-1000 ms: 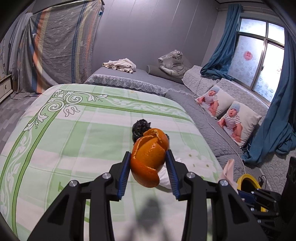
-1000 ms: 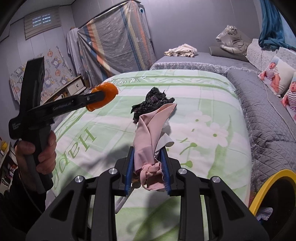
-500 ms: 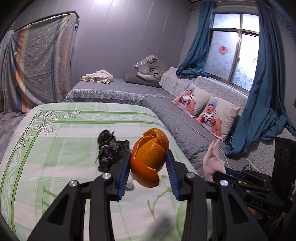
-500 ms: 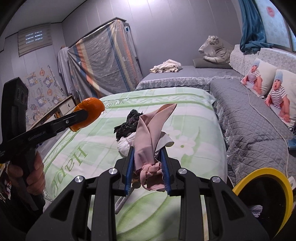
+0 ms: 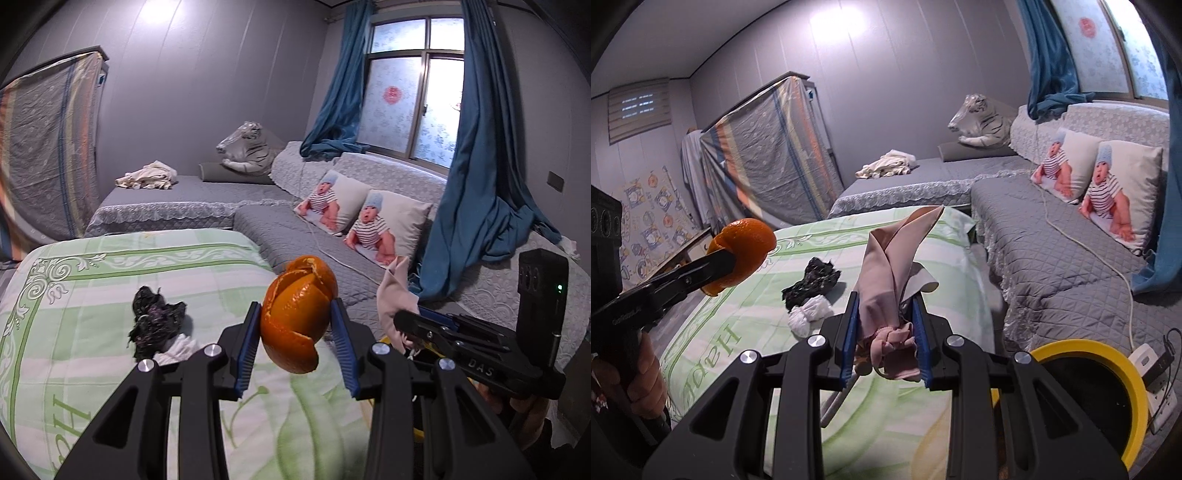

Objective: Collect trash
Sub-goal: 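Carry the orange peel and pink cloth over the yellow bin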

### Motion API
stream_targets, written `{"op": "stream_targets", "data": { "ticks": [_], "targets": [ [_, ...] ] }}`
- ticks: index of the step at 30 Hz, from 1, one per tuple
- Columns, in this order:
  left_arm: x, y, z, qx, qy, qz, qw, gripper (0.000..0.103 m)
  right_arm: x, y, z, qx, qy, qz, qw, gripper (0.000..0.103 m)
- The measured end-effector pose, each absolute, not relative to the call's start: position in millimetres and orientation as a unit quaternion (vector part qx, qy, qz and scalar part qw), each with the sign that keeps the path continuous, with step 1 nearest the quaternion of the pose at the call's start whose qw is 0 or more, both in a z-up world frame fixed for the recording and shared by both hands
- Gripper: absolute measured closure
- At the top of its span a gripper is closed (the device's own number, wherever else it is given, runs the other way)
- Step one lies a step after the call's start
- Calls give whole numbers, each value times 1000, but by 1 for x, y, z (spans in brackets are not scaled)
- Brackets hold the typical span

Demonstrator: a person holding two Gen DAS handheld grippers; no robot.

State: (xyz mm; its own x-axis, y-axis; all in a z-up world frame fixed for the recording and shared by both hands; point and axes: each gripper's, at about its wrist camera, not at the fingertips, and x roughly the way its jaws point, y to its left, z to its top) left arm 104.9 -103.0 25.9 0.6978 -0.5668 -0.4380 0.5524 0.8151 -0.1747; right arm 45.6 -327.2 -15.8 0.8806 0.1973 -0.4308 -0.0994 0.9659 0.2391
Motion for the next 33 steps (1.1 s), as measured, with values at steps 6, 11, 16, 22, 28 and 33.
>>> {"op": "stream_targets", "data": {
  "ticks": [6,11,16,22,28,33],
  "targets": [
    [95,-139,29,3,235,-338,911,67,30,-360,-16,118,219,40,968,77],
    [90,-170,30,18,234,-367,900,67,16,-388,-18,126,209,7,970,77],
    [82,-201,29,36,232,-395,888,67,4,-418,-23,138,204,-25,969,77],
    [74,-232,23,55,232,-421,875,67,-11,-445,-33,150,202,-59,966,77],
    [67,-255,12,67,240,-437,864,67,-20,-468,-51,165,207,-87,960,77],
    [64,-273,2,77,252,-443,857,67,-26,-484,-65,181,214,-103,954,77]
  ]
}}
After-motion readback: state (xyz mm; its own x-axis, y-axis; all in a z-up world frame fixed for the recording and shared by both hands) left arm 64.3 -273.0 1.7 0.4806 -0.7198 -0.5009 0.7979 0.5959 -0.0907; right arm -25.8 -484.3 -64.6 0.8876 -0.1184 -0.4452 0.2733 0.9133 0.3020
